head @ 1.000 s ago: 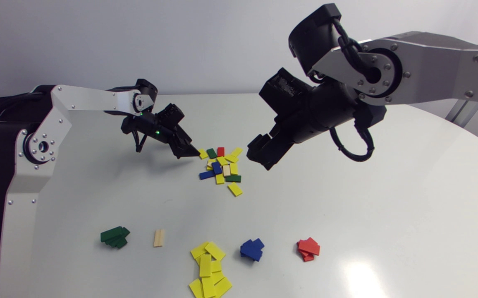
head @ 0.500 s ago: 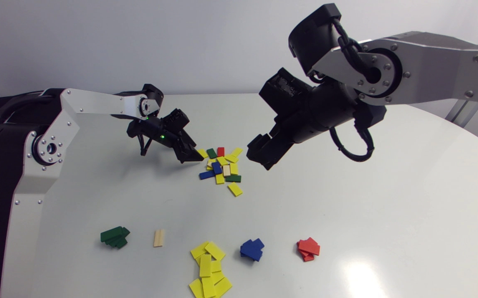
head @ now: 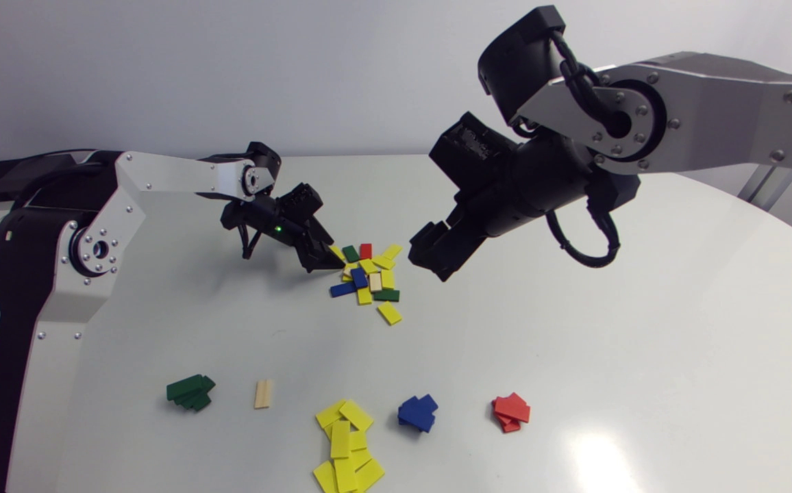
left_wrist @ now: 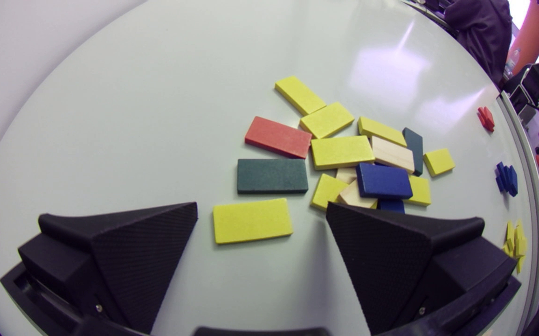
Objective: Take domino bricks one by one from the mixed stack on the table and place each onto the existing stack of the same color.
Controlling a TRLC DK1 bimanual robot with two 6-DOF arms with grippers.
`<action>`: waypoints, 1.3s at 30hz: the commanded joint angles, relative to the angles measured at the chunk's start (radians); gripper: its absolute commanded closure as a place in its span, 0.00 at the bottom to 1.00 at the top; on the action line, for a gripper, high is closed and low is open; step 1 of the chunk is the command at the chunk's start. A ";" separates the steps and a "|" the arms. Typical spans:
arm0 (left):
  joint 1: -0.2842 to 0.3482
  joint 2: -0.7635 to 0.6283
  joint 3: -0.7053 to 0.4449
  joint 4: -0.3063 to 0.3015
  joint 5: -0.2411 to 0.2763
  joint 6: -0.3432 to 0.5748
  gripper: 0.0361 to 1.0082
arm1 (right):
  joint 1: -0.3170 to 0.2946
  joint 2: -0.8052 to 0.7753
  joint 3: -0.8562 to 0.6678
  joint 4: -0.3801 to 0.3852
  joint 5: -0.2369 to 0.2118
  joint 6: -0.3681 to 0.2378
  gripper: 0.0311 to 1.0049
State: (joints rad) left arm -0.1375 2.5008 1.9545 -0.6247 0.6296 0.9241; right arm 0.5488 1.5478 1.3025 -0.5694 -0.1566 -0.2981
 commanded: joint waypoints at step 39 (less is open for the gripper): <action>-0.017 -0.223 -0.224 0.033 -0.079 0.099 0.68 | -0.046 0.014 -0.046 0.009 -0.058 -0.016 0.04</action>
State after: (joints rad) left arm -0.1574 2.3520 1.7626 -0.5808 0.5495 0.9997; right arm 0.5083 1.5551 1.2861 -0.5686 -0.2092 -0.3031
